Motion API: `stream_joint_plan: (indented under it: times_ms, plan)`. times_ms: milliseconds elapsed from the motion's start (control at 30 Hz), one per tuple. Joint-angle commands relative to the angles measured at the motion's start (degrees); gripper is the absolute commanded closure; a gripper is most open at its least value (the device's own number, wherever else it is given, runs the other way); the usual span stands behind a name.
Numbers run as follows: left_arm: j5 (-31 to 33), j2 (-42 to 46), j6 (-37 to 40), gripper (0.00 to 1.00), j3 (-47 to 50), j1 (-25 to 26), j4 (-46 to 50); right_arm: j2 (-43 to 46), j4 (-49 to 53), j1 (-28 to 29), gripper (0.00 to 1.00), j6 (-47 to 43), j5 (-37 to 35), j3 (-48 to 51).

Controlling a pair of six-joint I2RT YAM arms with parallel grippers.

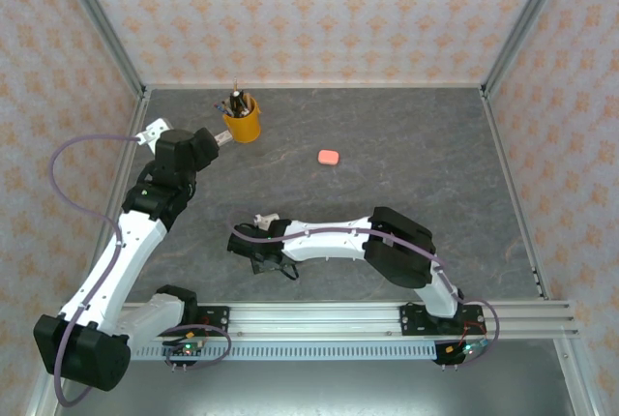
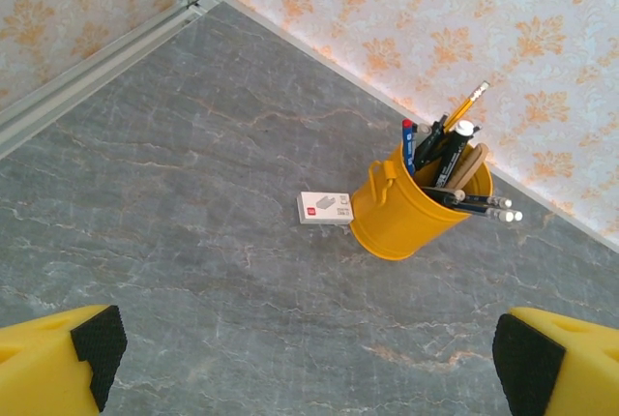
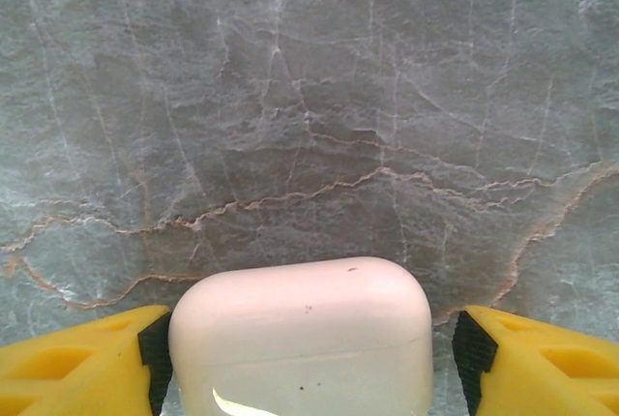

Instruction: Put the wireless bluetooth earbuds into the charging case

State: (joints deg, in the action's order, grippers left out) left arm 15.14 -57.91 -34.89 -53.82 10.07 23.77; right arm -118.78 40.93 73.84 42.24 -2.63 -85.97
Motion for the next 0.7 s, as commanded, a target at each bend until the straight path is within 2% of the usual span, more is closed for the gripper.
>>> stream_joint_plan:
  times_ms: [0, 267, 533, 667]
  plan:
    - [-0.9, -0.7, -1.8, 0.00, 0.5, -0.6, -1.7, -1.1, 0.5, 0.2, 0.24, 0.6, -0.6, 0.8]
    - [-4.2, -2.0, -1.1, 0.00, 0.4, -0.6, -1.7, -2.8, -0.2, 0.1, 0.25, -0.8, 0.5, 0.6]
    - [-4.3, -1.4, -2.1, 0.00, 0.4, -0.6, -1.4, -4.0, -0.4, -0.8, 0.28, -2.6, 2.5, -0.3]
    - [-3.0, -1.6, -4.1, 0.00, 0.9, -0.6, -1.9, -4.0, 0.7, -1.3, 0.33, -3.4, 2.0, -1.0]
